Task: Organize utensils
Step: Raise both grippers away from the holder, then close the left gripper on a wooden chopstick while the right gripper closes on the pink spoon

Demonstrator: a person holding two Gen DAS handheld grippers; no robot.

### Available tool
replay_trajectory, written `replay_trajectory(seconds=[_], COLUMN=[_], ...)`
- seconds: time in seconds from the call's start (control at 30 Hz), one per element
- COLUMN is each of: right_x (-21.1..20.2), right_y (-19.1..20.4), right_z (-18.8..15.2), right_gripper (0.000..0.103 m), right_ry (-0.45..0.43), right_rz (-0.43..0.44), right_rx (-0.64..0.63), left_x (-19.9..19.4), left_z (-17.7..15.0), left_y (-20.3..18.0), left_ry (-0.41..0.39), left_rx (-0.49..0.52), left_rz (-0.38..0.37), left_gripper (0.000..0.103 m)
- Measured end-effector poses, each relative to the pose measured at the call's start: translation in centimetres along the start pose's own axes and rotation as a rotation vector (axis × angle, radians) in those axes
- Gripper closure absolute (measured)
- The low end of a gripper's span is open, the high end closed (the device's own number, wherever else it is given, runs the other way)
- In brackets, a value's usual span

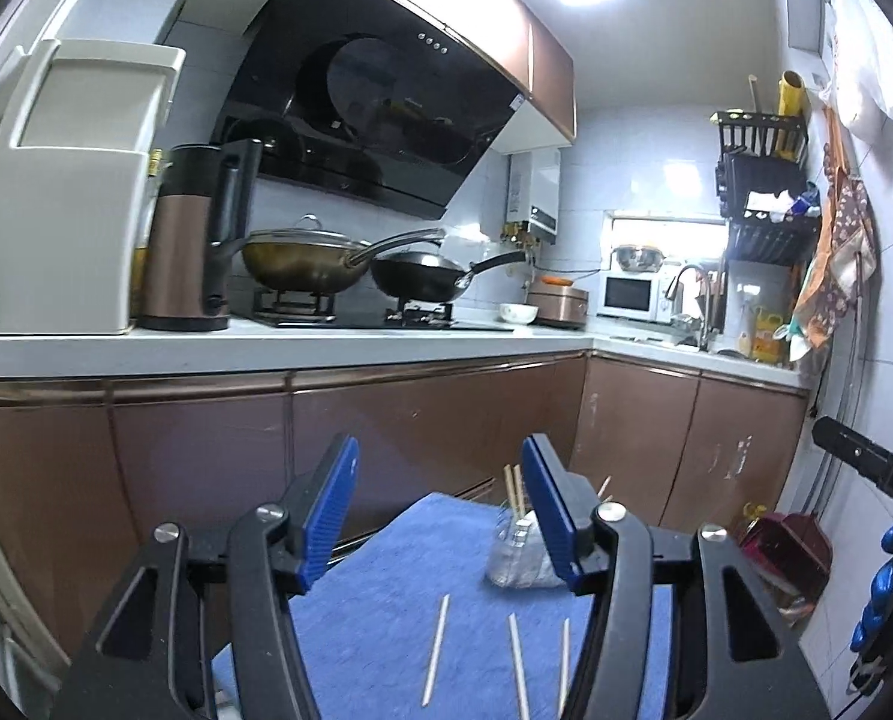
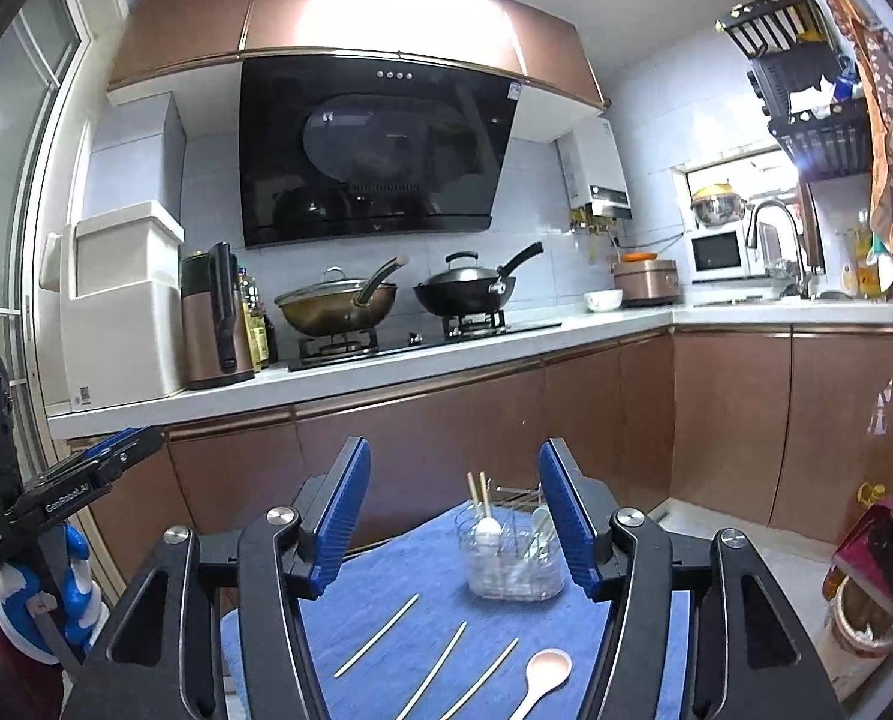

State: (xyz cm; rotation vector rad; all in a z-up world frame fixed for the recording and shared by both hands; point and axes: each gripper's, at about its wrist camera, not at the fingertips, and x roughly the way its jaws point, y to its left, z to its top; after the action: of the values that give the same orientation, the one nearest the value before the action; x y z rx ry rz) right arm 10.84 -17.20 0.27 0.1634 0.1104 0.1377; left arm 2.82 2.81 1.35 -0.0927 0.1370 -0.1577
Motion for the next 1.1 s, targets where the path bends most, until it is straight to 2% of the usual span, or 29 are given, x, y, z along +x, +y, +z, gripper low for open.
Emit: replay_trajectory(seconds=[0.2,0.4,0.5,0.7,0.83,1.1], right_x=[-0.7,-0.9,-0.6,1.2,3.1,9.7], right_y=[-0.3,-1.2,-2.2,-5.4,-8.1,-13.2], right_z=[-1.4,-2.2,-2.7,-4.7,-6.8,-13.5], right_gripper=[0.045,0.045,0.045,0.045,0.045,0.045], right_ry=[0.034,0.064,0.083,0.143,0.199,0.416], right_rz=[0.008,-0.002,-0.006,-0.028,-0.036,0.009], right_rx=[0.027,0.044,0.058,0.119,0.168,0.262], left_x=[-0.8,-0.1,1.7,6.8,11.6,21.2], left_z=[-0.9,-2.1,-3.0,-6.5,-9.3,-15.3], left_y=[1.4,1.5,0.7,-1.7,-3.3,-6.8], left_ry=[0.063,0.141,0.213,0.403,0.547,0.840], left_rx=[-0.008,-0.034,-0.028,-0.012,-0.005,-0.017], left_rz=[0.000,-0.051,-0.085,-0.140,-0.155,-0.184], left_gripper=[0.048,0.048,0.048,0.048,0.048,0.049])
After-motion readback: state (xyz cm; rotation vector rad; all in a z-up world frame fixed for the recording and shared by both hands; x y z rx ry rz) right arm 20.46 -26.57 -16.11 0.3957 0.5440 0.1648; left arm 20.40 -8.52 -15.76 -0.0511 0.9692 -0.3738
